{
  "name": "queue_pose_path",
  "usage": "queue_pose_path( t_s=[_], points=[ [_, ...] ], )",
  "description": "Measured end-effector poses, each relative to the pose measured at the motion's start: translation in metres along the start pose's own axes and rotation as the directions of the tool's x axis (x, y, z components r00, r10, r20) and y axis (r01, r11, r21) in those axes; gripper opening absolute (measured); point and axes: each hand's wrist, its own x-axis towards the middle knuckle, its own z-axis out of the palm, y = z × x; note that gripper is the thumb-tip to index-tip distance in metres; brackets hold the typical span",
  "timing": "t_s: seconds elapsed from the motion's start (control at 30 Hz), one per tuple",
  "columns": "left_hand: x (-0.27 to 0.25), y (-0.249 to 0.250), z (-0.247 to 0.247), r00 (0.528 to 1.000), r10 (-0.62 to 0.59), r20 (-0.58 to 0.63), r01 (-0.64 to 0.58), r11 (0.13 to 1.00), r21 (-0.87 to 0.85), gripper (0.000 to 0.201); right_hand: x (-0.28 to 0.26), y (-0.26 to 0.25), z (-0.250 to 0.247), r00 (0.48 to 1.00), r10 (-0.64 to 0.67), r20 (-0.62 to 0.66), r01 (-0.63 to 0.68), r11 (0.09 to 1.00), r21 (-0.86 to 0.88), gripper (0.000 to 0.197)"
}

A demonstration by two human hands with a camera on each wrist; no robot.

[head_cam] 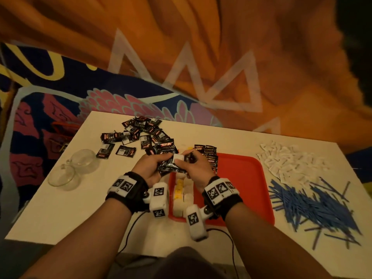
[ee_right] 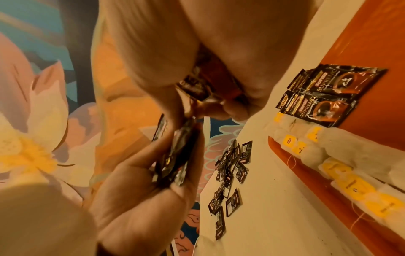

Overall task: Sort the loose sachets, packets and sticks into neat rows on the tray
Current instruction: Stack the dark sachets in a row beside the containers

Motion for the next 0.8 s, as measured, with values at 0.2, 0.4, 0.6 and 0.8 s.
queue_pose_path(
  t_s=[0.2, 0.4, 0.6, 0.8],
  points=[
    [0.005, -0.002, 0.016, 0.999, 0.011, -0.041, -0.012, 0.999, -0.031, 0.038, -0.001, -0.004, -0.01, 0.997, 0.005, -0.071, 0.001, 0.997, 0.082, 0.021],
    [0.009, -0.001, 0.022, 0.992, 0.038, -0.121, -0.042, 0.999, -0.029, 0.029, -0.005, -0.031, -0.028, 0.914, -0.232, -0.332, 0.258, 0.966, 0.033, 0.019],
    [0.006, -0.001, 0.035, 0.996, 0.036, -0.081, -0.045, 0.993, -0.106, 0.034, -0.017, -0.031, -0.023, 0.773, -0.577, 0.266, 0.548, 0.394, -0.738, 0.027],
    [0.002, -0.005, 0.039, 0.997, 0.08, 0.011, -0.079, 0.991, -0.11, 0.029, -0.022, -0.02, -0.028, 0.779, -0.494, 0.387, 0.573, 0.308, -0.76, 0.039]
  ],
)
